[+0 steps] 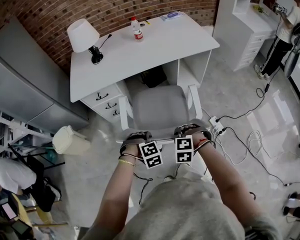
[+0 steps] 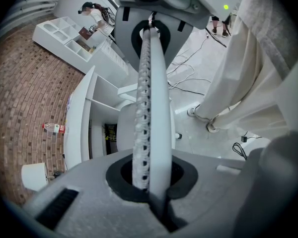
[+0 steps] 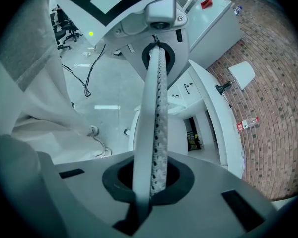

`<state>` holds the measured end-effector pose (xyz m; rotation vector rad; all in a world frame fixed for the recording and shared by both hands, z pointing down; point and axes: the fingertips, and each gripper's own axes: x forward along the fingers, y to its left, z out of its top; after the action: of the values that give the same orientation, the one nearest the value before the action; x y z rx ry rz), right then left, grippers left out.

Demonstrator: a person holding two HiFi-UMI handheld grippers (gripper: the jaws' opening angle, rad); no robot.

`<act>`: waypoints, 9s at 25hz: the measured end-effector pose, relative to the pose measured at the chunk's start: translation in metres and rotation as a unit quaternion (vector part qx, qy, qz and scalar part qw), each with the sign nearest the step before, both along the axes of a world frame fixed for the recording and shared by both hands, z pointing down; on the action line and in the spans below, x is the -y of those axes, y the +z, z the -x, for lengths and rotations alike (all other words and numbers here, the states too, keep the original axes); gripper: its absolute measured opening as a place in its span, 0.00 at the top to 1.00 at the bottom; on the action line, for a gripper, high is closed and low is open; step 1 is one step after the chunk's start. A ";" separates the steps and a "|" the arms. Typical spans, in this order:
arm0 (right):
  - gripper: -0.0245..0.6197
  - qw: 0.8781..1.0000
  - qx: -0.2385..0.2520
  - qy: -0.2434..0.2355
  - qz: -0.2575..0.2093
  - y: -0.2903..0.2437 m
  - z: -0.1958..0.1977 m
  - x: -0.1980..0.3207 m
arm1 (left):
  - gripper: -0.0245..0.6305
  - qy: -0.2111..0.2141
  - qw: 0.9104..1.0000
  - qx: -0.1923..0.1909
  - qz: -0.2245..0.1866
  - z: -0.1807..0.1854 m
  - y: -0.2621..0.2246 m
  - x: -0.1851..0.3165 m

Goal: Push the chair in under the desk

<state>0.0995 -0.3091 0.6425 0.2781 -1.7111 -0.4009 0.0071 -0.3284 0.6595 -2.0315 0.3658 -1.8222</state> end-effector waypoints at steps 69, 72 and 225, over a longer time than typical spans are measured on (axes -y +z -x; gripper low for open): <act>0.95 0.996 0.000 -0.092 -0.002 -0.001 -0.039 0.099 | 0.94 -0.090 0.996 0.002 -0.002 -0.036 -0.002 0.082; 0.95 0.996 0.000 -0.095 -0.004 -0.001 -0.040 0.101 | 0.94 -0.091 0.996 0.002 -0.003 -0.037 -0.001 0.084; 0.94 0.948 0.277 0.128 -0.095 -0.127 -0.009 -0.020 | 0.95 -0.176 0.944 -0.240 -0.141 -0.043 -0.125 -0.045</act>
<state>0.1084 -0.2894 0.5155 0.8054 -2.1513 -0.3099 0.0499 -0.2832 0.5346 -2.2818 1.1224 -1.3150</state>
